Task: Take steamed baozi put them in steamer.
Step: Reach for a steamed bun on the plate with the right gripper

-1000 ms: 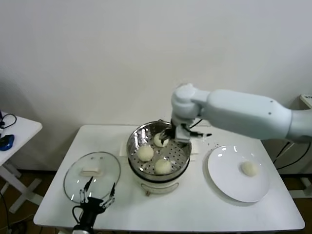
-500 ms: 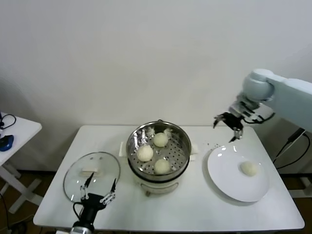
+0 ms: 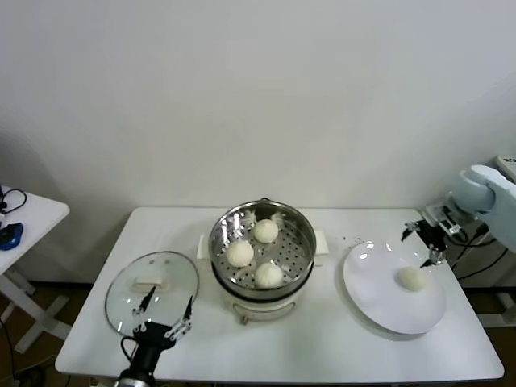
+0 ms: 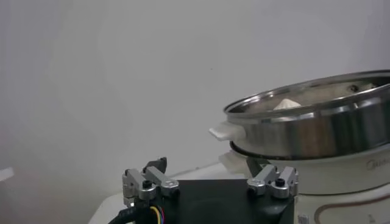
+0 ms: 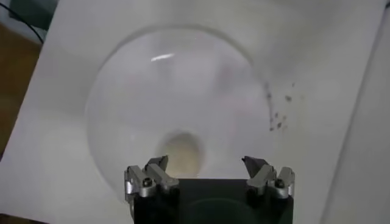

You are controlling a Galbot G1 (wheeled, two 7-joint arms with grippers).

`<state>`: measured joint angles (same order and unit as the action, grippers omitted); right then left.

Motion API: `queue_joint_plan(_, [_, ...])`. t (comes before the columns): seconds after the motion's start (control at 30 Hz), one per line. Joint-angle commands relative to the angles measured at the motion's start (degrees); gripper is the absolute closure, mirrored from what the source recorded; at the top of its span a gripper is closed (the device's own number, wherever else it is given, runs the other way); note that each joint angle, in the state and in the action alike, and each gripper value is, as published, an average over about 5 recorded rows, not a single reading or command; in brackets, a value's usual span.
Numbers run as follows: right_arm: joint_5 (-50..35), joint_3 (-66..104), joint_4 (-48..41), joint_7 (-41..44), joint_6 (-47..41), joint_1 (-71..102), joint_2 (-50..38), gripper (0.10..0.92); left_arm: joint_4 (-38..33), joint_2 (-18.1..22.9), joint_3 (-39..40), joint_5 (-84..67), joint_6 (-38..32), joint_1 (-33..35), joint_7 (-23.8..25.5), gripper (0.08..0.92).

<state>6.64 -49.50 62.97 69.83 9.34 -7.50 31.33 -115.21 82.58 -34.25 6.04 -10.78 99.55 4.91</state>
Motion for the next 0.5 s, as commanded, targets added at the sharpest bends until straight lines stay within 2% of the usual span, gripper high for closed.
queue_joint_plan(0.03, [7.3,11.8,-7.0,-0.9,-0.2,13.8,1.3,0.203,0.2,0.2,0.1,0.0,-0.3,0.0,0.0,0.177])
queue_joint_plan(0.5, [7.8,13.1,-11.4,-2.2,0.0,14.0,6.4,0.203,0.8,0.3,-0.1,0.9,-0.1,-0.1,-0.1,0.177])
